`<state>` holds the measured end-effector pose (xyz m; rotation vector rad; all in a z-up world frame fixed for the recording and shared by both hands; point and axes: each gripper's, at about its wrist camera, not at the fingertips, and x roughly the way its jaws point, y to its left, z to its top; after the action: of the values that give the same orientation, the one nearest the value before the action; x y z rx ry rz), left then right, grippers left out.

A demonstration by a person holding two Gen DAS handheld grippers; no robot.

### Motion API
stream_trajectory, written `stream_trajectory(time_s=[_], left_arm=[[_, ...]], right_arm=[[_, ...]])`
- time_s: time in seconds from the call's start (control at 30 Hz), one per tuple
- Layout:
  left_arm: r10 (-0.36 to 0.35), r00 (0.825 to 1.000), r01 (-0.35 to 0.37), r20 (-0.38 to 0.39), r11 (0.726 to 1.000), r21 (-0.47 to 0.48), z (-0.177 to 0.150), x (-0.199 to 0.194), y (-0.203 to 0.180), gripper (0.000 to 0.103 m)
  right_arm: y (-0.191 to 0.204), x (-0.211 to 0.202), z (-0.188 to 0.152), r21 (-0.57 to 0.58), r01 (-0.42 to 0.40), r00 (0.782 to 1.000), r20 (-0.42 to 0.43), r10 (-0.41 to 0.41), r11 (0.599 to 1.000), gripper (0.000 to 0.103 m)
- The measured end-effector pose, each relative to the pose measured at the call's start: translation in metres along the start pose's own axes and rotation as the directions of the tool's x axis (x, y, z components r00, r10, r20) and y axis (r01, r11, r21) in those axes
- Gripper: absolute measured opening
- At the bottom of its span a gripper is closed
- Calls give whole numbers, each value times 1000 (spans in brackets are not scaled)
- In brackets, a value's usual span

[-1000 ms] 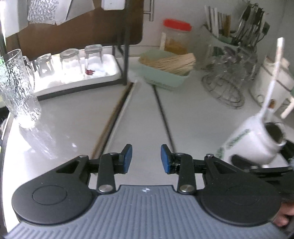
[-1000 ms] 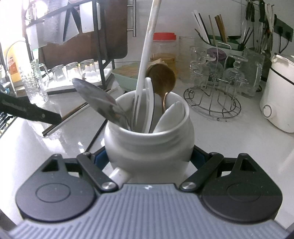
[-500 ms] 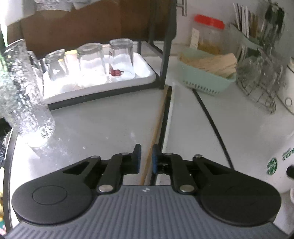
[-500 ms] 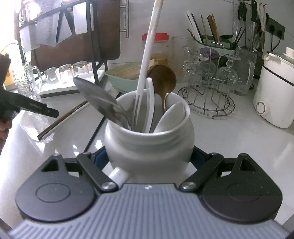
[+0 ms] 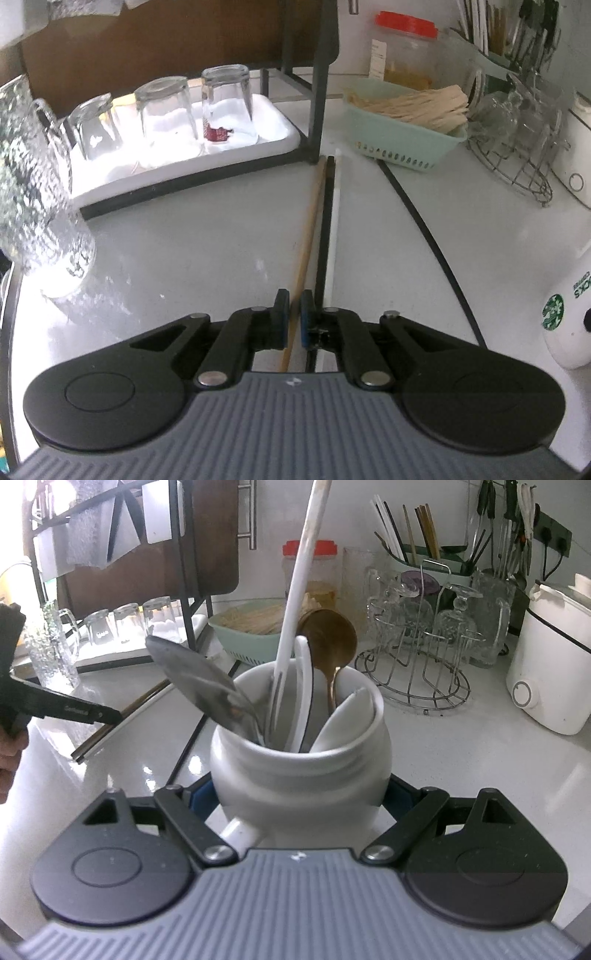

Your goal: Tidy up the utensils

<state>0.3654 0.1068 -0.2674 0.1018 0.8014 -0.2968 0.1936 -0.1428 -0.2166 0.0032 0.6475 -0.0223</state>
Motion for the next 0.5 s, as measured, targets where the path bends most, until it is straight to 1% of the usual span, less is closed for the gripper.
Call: stream_trajectory(time_s=[0.23,0.3,0.4,0.5], left_arm=[[6,1000,-6,-18,999,-42,-10,-17,1,6],[-7,1000,5,-29,998,-64,-16,-24,1,6],[-12,999,9,-37,997,-80,-25,-38,-1,6],[-2,999,-2,-47,997,-81,-34,-55,-5,6]], right_arm=[[0,0,-2,3,1,1000,13,-1,1000,91],[0,0,-2,2,0,1000,12,0,1000,92],[0,0,-2,3,0,1000,11,0,1000,91],[0,0,-2,4,-1,1000,13,1,1000,91]])
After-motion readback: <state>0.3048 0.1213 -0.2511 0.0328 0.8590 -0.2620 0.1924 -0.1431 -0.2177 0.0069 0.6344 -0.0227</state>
